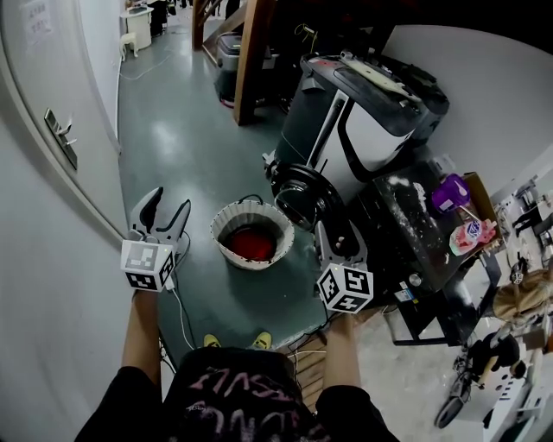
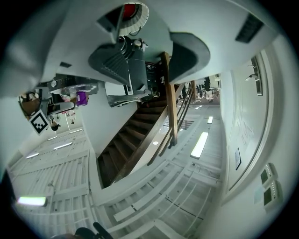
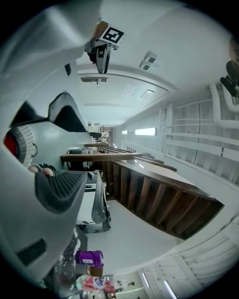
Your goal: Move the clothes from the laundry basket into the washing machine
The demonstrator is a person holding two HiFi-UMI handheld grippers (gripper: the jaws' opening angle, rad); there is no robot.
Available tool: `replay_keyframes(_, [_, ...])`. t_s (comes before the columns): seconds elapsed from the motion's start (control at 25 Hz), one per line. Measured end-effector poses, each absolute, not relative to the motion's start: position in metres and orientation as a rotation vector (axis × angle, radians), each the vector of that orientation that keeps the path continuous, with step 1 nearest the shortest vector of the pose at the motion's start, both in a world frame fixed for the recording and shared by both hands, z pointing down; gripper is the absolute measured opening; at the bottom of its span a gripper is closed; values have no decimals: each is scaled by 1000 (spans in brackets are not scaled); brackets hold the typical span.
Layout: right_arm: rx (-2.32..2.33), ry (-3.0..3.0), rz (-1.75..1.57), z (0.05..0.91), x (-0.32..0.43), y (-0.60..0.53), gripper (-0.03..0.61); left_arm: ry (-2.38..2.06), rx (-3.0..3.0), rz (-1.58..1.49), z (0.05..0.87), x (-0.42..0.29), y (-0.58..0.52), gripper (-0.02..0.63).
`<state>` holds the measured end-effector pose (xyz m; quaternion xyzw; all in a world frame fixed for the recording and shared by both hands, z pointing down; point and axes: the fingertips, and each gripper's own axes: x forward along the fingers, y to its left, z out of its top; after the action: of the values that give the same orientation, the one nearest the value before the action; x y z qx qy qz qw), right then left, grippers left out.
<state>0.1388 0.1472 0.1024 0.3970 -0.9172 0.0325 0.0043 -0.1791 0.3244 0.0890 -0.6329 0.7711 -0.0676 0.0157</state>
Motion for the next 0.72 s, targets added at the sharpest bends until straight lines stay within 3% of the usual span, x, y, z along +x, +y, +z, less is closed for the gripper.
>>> replay_keyframes(0.72, [1267,-2841,137,123,94,139,293,2397,-2054,-174,115,-219,303,268])
